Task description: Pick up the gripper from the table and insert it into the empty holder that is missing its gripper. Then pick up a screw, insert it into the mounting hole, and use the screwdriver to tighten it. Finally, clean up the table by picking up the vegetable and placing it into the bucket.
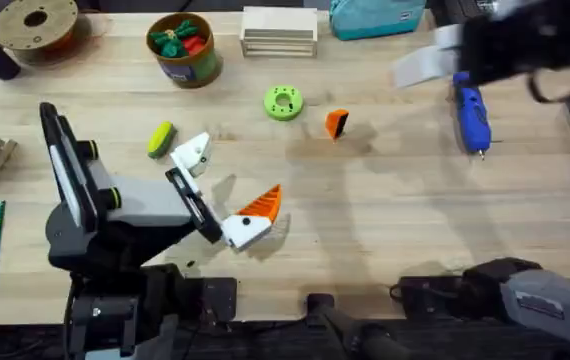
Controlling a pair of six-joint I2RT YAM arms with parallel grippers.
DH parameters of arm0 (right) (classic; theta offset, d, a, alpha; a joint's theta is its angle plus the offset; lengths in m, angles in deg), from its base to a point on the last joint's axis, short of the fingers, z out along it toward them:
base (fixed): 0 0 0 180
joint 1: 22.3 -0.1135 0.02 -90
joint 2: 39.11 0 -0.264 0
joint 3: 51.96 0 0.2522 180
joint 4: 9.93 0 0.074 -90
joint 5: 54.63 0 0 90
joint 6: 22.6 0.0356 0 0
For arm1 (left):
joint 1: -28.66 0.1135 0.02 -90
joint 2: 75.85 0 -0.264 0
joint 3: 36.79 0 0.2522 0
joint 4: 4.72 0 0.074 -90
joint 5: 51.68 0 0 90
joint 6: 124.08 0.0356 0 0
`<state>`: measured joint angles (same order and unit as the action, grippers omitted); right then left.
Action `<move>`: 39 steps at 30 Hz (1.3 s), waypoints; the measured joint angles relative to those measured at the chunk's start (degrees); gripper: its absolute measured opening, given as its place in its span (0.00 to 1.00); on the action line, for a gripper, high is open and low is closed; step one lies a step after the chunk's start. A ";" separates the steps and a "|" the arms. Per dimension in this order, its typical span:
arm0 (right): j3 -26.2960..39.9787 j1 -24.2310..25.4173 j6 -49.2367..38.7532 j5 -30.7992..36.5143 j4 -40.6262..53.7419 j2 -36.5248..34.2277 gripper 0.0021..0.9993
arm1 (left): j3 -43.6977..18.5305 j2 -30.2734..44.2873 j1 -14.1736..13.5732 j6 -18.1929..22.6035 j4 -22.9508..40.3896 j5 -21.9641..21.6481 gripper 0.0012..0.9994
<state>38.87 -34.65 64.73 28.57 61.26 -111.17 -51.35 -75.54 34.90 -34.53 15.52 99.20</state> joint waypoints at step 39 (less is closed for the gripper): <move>4.25 -15.99 -0.32 7.01 -7.15 -31.42 0.99 | -0.02 -0.02 0.00 0.00 0.00 0.00 0.99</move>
<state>43.12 -50.64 64.41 35.58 54.11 -142.59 -51.37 -75.55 34.90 -34.53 15.52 99.20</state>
